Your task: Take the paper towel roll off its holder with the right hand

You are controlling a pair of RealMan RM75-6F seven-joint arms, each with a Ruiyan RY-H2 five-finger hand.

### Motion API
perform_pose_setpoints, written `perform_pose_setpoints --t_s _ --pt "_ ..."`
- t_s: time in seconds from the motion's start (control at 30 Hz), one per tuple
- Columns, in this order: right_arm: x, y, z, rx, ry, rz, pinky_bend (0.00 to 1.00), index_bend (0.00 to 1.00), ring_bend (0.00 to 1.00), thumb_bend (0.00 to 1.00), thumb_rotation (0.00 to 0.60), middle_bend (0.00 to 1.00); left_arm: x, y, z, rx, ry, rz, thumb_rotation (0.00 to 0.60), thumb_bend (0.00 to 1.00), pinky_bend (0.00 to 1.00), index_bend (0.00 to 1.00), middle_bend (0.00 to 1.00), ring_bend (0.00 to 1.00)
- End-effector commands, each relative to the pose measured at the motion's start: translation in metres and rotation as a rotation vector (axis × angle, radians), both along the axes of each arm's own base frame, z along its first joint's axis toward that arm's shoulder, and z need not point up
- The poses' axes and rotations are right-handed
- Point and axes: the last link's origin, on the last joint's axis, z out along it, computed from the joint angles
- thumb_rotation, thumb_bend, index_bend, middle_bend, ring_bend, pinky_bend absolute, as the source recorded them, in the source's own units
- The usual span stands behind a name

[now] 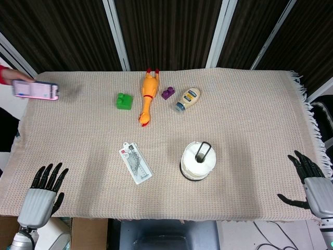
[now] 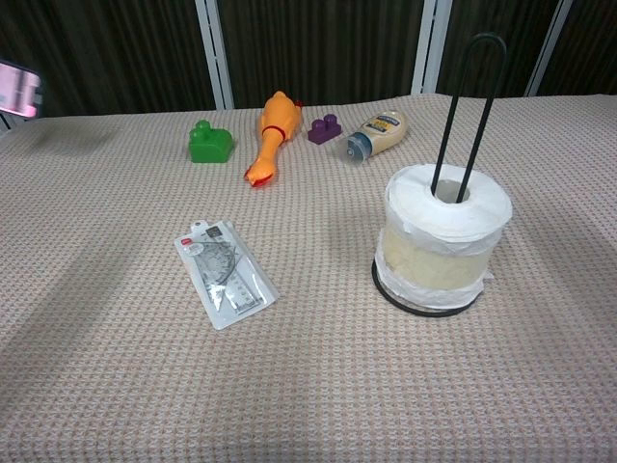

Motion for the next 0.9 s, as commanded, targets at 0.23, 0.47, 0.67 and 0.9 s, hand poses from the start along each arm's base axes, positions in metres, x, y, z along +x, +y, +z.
perform_pose_setpoints --t_s 0.23,0.47,0.67,0.9 --pt "0.000 -0.004 0.000 0.003 -0.047 -0.001 0.24 0.00 0.04 0.20 0.600 0.03 0.002 -0.002 -0.002 -0.012 -0.006 0.000 0.600 0.44 0.11 0.16 0.07 0.00" --pt "-0.002 -0.019 -0.006 0.060 -0.166 0.035 0.24 0.00 0.04 0.20 0.600 0.03 0.000 -0.006 -0.002 -0.008 -0.026 -0.013 0.600 0.44 0.11 0.17 0.07 0.00" --pt "0.001 -0.035 -0.022 0.127 -0.324 0.085 0.21 0.00 0.03 0.19 0.600 0.03 -0.003 -0.008 -0.002 -0.022 -0.019 -0.022 0.600 0.44 0.11 0.18 0.07 0.00" --pt "0.037 -0.076 -0.057 0.247 -0.413 0.114 0.18 0.00 0.01 0.11 0.600 0.02 -0.011 -0.011 -0.003 -0.033 -0.050 -0.018 0.600 0.44 0.12 0.19 0.08 0.00"
